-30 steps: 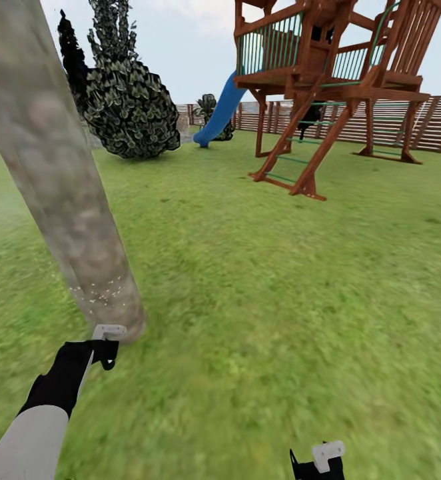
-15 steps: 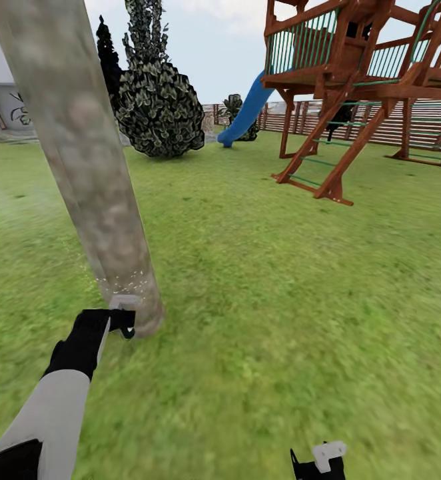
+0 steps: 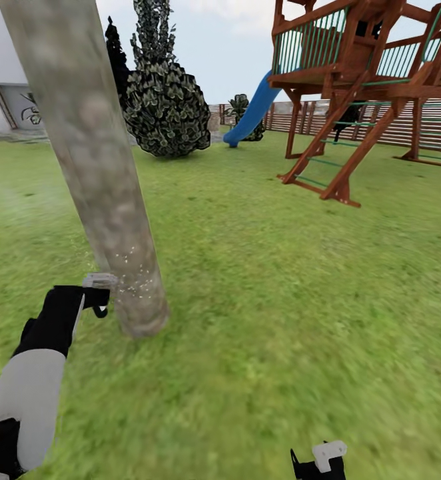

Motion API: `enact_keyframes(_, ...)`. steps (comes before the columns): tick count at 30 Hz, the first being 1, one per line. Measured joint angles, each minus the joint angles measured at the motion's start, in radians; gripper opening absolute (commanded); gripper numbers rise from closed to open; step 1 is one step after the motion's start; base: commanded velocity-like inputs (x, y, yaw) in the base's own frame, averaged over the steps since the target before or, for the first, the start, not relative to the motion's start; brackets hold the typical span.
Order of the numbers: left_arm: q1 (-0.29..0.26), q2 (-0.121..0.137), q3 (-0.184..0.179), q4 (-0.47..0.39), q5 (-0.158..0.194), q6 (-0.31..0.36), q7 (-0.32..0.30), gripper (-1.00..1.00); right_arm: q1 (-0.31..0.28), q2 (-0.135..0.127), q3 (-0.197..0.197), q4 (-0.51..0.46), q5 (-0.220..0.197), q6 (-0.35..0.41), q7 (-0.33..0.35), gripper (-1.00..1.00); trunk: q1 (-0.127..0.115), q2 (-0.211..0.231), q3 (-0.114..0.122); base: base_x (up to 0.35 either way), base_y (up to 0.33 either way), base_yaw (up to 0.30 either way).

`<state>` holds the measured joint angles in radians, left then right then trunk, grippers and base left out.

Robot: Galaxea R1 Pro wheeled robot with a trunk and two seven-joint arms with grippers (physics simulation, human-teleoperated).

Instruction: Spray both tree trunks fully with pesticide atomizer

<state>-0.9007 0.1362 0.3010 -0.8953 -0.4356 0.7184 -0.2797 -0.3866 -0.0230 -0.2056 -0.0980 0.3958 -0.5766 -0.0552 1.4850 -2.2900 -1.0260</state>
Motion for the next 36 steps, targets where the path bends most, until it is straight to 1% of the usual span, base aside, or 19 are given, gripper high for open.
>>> enact_keyframes(1,0.003,0.011,-0.004,0.005,0.008,0.001,-0.011,-1.0,0.0,0.0,0.0,0.0,0.0,0.0,0.0,1.0,0.0,0.0,0.0,0.0,0.0,0.218)
enact_keyframes(2,0.004,0.01,-0.008,0.009,0.013,0.002,-0.023,-1.0,0.0,0.0,0.0,0.0,0.0,0.0,0.0,1.0,0.0,0.0,0.0,0.0,0.0,0.107)
enact_keyframes(3,0.0,-0.001,-0.009,0.011,0.018,0.002,-0.027,-1.0,0.0,0.0,0.0,0.0,0.0,0.0,0.0,1.0,0.0,0.0,0.0,0.0,0.0,0.055)
enact_keyframes(6,-0.004,-0.064,-0.01,0.011,0.019,0.004,-0.03,-1.0,0.0,0.0,0.0,0.001,0.0,0.0,0.0,1.0,0.0,0.0,0.0,0.0,0.0,0.014)
enact_keyframes(7,-0.004,-0.065,-0.009,0.012,0.011,0.002,-0.031,-1.0,0.0,0.0,0.0,0.001,0.0,0.0,0.0,1.0,0.0,0.0,0.0,0.0,0.0,0.002)
enact_keyframes(9,-0.004,-0.044,-0.005,0.012,0.002,0.001,-0.032,-1.0,0.0,-0.001,0.0,0.001,0.0,0.001,0.0,1.0,0.0,0.0,0.0,0.0,0.0,0.0)
enact_keyframes(11,-0.002,0.01,-0.007,0.013,0.0,0.0,-0.041,-1.0,0.0,-0.001,0.0,0.001,0.0,0.001,0.0,1.0,0.0,0.0,0.0,0.0,0.0,0.0)
enact_keyframes(12,0.001,0.039,-0.009,0.013,0.001,0.001,-0.082,-1.0,0.0,0.0,0.0,0.001,0.0,0.001,0.0,1.0,0.0,0.0,0.0,0.0,0.0,0.0)
enact_keyframes(14,0.004,0.047,-0.013,0.013,0.006,0.002,-0.141,-1.0,0.0,-0.001,0.0,0.001,0.0,0.001,0.0,1.0,0.0,0.0,0.0,0.0,0.0,0.0)
enact_keyframes(16,-0.003,0.044,-0.012,0.013,0.005,0.003,-0.152,-1.0,0.0,-0.001,0.0,0.001,0.0,0.001,0.0,1.0,0.0,0.0,0.0,0.0,0.0,0.0)
enact_keyframes(20,-0.075,0.056,-0.013,0.014,0.001,0.039,-0.156,-1.0,0.0,-0.001,0.0,0.001,0.0,0.001,0.0,1.0,0.0,0.0,0.0,0.0,0.0,0.0)
enact_keyframes(21,-0.078,0.067,-0.014,0.013,-0.011,0.048,-0.157,-1.0,0.0,-0.001,0.0,0.001,0.0,0.001,0.0,1.0,0.0,0.0,0.0,0.0,0.0,0.0)
enact_keyframes(22,-0.073,0.096,-0.016,0.013,-0.023,0.049,-0.164,-1.0,0.0,-0.001,0.0,0.001,0.0,0.001,0.0,1.0,0.0,0.0,0.0,0.0,0.0,0.0)
enact_keyframes(24,-0.065,0.136,-0.031,0.017,-0.03,0.046,-0.223,-1.0,0.0,-0.001,0.0,0.001,0.0,0.001,0.0,1.0,0.0,0.0,0.0,0.0,0.0,0.0)
enact_keyframes(25,-0.037,0.159,-0.045,0.023,-0.052,0.043,-0.275,-1.0,0.0,-0.001,0.0,0.001,0.0,0.001,0.0,1.0,0.0,0.0,0.0,0.0,0.0,0.0)
enact_keyframes(26,-0.011,0.169,-0.064,0.025,-0.062,0.032,-0.308,-1.0,0.0,-0.001,0.0,0.001,0.0,0.001,0.001,1.0,0.0,0.0,0.0,0.0,0.0,0.0)
enact_keyframes(27,0.018,0.175,-0.088,0.027,-0.074,-0.011,-0.336,-1.0,0.0,-0.002,0.0,0.001,0.001,0.001,0.001,1.0,0.0,0.0,0.0,0.0,0.0,0.0)
enact_keyframes(29,0.035,0.174,-0.1,0.028,-0.079,-0.059,-0.349,-1.0,0.0,-0.002,0.0,0.001,0.001,0.001,0.003,1.0,0.0,0.0,0.0,0.0,0.0,0.0)
enact_keyframes(36,0.057,0.171,-0.097,0.029,-0.074,-0.067,-0.348,-1.0,0.0,-0.002,0.0,0.001,0.0,0.001,0.002,1.0,0.0,0.0,0.0,0.188,0.097,0.0)
